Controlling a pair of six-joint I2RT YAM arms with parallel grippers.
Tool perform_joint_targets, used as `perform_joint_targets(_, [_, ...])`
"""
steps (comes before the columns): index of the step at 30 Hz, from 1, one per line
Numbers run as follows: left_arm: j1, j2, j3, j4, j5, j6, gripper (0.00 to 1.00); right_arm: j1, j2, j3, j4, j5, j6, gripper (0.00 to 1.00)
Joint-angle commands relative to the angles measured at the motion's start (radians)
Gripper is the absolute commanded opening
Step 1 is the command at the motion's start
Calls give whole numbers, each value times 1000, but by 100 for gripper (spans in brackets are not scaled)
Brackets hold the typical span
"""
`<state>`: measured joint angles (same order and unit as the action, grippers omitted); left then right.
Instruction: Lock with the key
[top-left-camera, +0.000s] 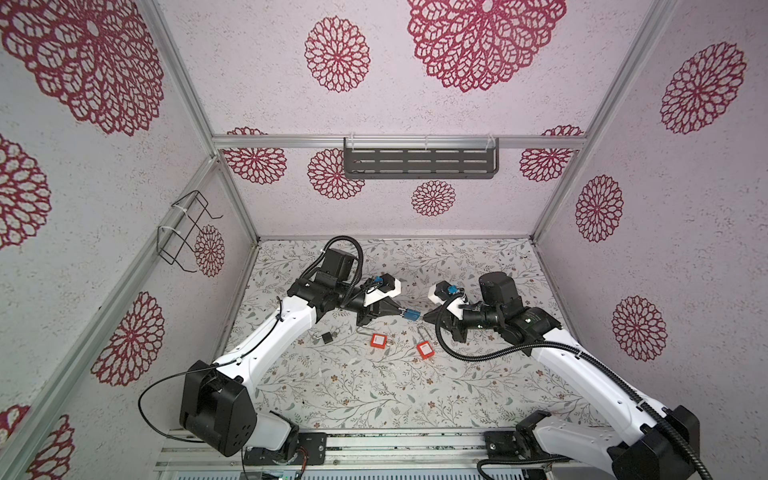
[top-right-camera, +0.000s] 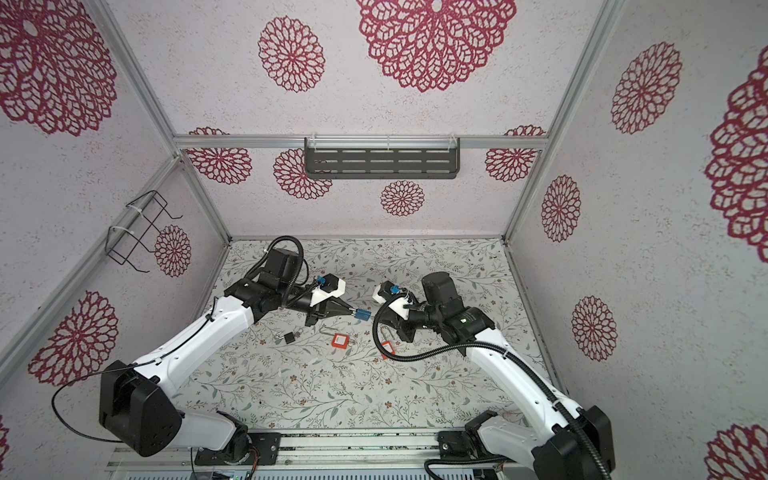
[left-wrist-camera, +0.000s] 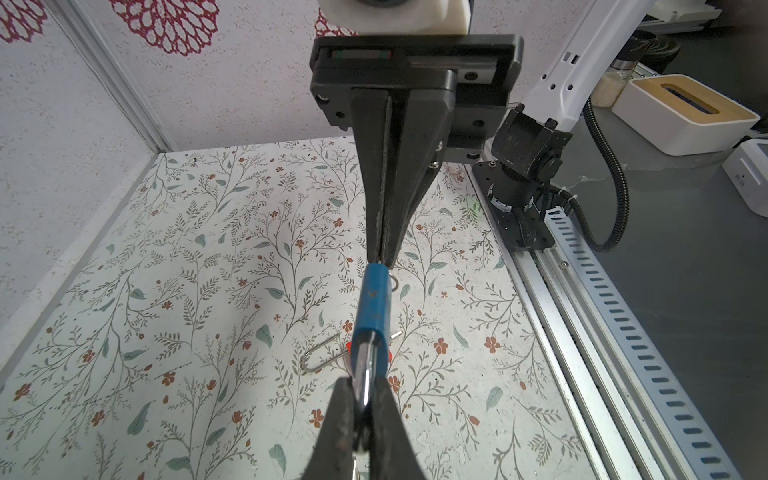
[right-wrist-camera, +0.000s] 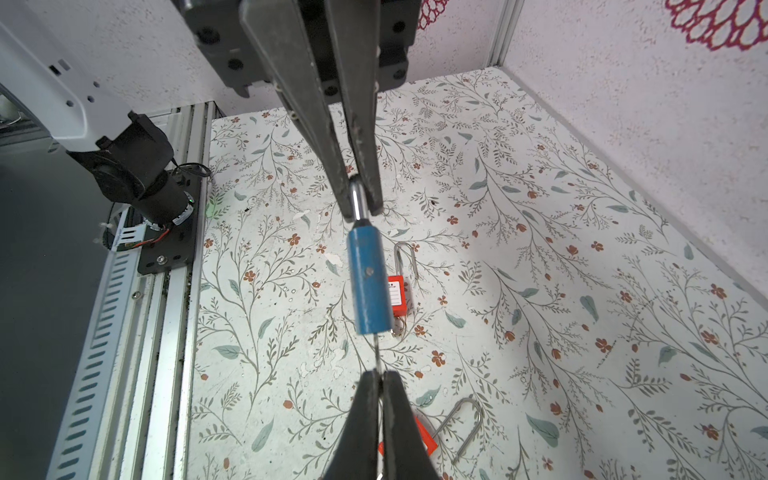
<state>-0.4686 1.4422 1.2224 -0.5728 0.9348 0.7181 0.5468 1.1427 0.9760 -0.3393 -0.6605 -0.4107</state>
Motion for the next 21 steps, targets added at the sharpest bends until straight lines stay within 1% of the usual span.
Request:
perform_joint_targets(1, [-11,10,37,14,59,6,0,5,0,43,6,-48,-15,9])
perform_joint_targets(6, [-10,31,62,-20,67,35,0,5,0,49,-16,-52,-45,0])
perform_joint_targets(12, [-8,33,74,-42,66,47,0,5,-12,47,-49,-37,-93,0])
perform_joint_targets(21, [15,42,103,-123,62,115,0,5,-16,45,-118,-16,-160,0])
